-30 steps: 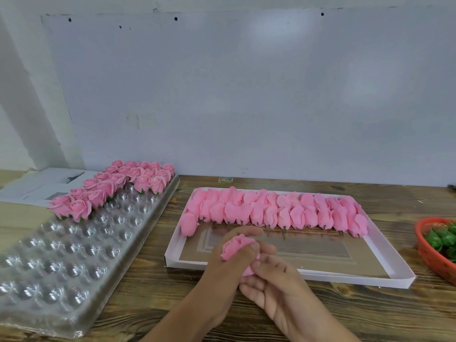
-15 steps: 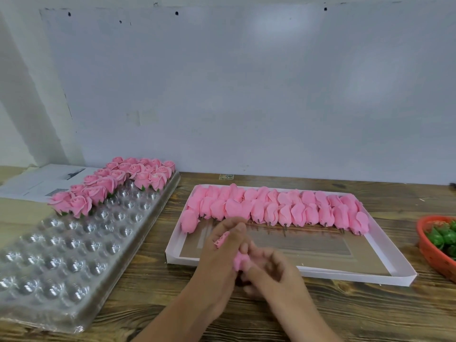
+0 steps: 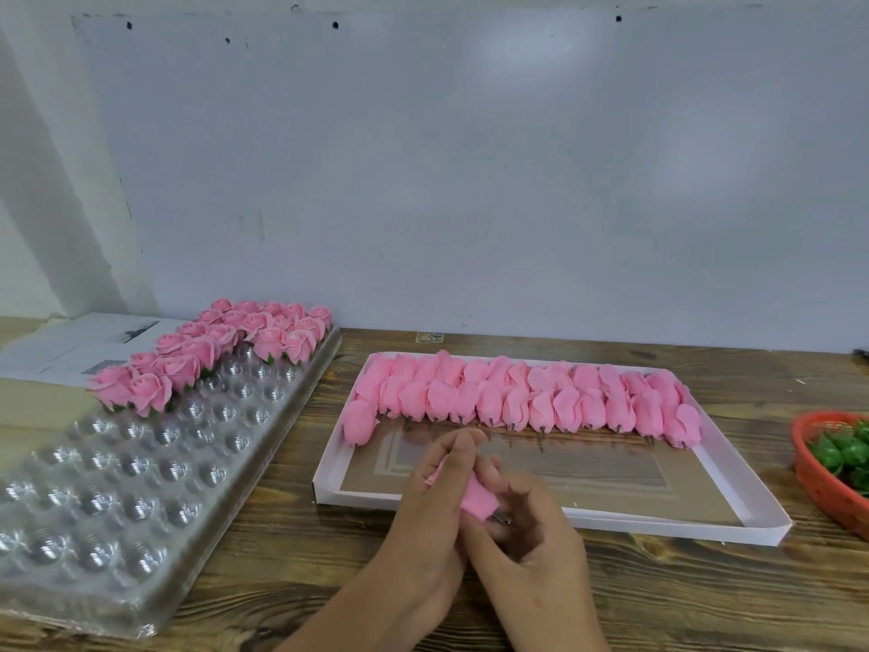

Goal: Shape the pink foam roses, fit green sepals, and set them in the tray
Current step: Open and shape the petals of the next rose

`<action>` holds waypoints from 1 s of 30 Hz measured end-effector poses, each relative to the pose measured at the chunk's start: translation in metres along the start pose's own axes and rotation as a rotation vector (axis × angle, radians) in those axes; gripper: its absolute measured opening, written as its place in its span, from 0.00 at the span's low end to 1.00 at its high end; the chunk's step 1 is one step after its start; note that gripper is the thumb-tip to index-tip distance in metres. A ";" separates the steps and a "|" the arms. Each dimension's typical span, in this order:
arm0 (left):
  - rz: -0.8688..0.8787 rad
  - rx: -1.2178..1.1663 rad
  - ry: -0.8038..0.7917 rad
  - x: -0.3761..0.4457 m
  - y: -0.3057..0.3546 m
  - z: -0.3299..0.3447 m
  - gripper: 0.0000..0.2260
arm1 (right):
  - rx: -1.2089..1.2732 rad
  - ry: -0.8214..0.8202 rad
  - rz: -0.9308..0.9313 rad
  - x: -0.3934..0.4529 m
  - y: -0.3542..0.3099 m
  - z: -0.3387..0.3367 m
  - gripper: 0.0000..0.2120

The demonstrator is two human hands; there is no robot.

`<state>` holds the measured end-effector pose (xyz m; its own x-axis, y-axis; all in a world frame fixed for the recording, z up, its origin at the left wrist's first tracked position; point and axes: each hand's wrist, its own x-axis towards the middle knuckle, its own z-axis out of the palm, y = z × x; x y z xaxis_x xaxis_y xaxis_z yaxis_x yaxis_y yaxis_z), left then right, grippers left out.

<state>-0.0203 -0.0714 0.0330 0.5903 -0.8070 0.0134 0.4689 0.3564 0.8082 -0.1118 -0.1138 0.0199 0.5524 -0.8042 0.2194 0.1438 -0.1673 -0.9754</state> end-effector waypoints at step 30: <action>0.319 1.026 0.116 0.013 -0.005 -0.022 0.19 | -0.199 -0.203 0.029 0.014 -0.003 -0.022 0.08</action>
<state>-0.0002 -0.0731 0.0158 0.6717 -0.6783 0.2980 -0.4593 -0.0657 0.8859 -0.1222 -0.1370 0.0252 0.7099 -0.6830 0.1717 -0.0276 -0.2706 -0.9623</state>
